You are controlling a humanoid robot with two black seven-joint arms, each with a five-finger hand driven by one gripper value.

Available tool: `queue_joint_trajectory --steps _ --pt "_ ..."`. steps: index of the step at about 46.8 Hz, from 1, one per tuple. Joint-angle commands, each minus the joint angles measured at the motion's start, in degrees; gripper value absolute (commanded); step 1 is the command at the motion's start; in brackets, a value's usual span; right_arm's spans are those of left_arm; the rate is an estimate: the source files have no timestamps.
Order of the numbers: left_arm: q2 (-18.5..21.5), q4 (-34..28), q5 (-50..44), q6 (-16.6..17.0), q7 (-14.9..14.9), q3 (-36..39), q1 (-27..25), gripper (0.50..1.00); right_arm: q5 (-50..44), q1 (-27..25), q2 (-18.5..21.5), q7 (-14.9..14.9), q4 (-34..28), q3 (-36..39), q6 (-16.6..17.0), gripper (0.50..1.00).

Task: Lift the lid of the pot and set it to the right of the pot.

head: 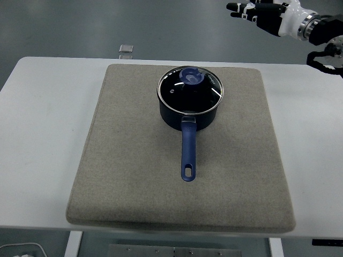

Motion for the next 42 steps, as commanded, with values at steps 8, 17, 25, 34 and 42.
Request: queue_joint_trajectory --steps 8,17,25,34,42 --pt "0.0 0.0 0.0 0.0 0.01 0.0 -0.01 1.0 -8.61 2.64 0.34 0.37 4.59 -5.24 0.01 0.909" --pt "0.0 0.0 0.0 0.0 0.01 0.0 -0.09 1.0 -17.49 5.98 0.7 0.46 8.02 -9.37 0.1 0.909" --pt "0.0 0.0 0.0 0.0 0.01 0.0 -0.01 1.0 -24.43 8.88 1.22 0.55 8.37 -12.88 0.19 0.909" --pt "0.0 0.0 0.0 0.0 0.01 0.0 -0.01 1.0 -31.46 12.23 2.98 1.16 8.64 -17.89 1.33 0.909" --pt "0.0 0.0 0.0 0.0 0.01 0.0 -0.01 1.0 -38.41 14.16 5.44 2.04 8.64 -21.32 1.33 0.911"
